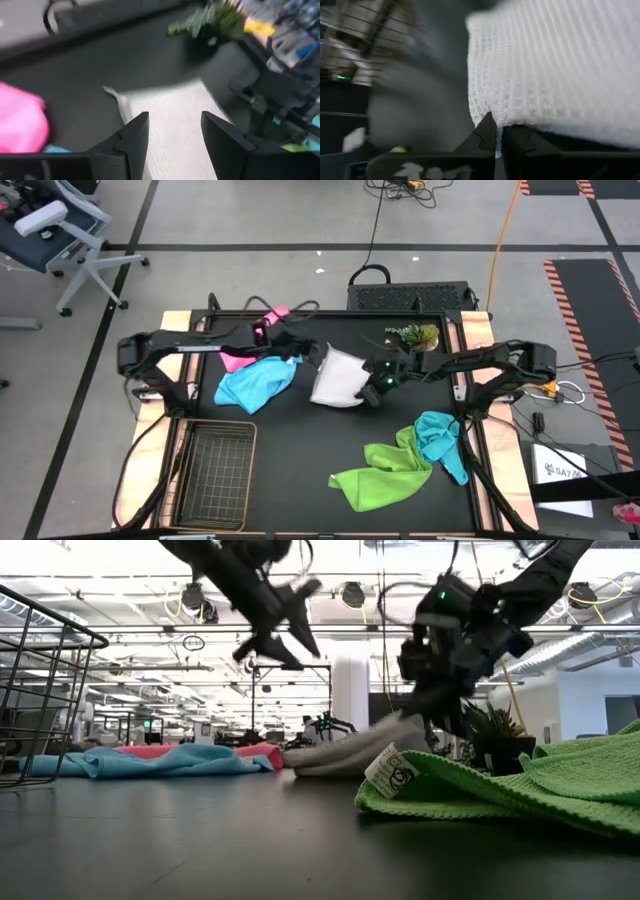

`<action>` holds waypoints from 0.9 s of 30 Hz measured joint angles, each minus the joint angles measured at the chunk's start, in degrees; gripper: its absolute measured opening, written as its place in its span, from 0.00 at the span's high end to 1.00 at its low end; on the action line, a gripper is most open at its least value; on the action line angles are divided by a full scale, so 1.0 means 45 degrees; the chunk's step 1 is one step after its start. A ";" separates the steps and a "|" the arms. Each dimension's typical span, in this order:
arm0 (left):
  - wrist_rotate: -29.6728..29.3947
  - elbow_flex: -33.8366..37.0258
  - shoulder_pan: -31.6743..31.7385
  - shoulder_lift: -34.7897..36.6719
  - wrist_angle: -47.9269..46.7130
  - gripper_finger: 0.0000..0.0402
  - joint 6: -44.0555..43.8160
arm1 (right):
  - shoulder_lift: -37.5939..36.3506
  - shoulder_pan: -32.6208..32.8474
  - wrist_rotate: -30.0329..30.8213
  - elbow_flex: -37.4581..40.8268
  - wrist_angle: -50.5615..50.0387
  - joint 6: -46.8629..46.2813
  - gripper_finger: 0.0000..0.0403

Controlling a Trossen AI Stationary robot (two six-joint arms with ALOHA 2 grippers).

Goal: Fold microfiber towels
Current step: Put the folded gray microfiber cloth into the wire basket

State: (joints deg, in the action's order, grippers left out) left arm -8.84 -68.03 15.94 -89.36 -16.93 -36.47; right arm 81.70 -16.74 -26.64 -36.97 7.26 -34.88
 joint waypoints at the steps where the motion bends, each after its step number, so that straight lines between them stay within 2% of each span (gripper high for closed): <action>1: -0.0237 0.0000 -0.0040 0.0306 -0.0295 0.55 0.0059 | -0.0285 0.0025 -0.0133 0.0015 0.0245 -0.0150 1.00; 6: -0.0815 0.0000 -0.0445 0.1748 -0.0364 0.55 0.0531 | -0.1987 0.0070 -0.0146 -0.0082 0.1260 -0.0867 1.00; 10: -0.1099 -0.0018 -0.0939 0.2303 -0.0375 0.55 0.1115 | -0.3257 0.0056 -0.0110 -0.0459 0.1258 -0.1097 1.00; 18: -0.2136 0.0024 -0.2971 0.2448 -0.0583 0.55 0.4178 | -0.4279 0.0004 -0.0121 -0.1587 0.0974 -0.0965 1.00; 23: -0.4217 0.0016 -0.4467 0.2627 -0.0283 0.55 0.4891 | -0.4301 -0.0114 -0.0132 -0.2204 0.0912 -0.0769 1.00; 27: -0.6291 -0.0028 -0.5666 0.2757 0.0554 0.55 0.6818 | -0.4301 -0.0283 -0.0135 -0.2603 0.0852 -0.0556 1.00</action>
State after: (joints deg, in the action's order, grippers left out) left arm -37.15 -68.16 -9.55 -76.96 -14.43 -5.79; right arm 62.35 -18.02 -27.24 -48.68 11.09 -37.38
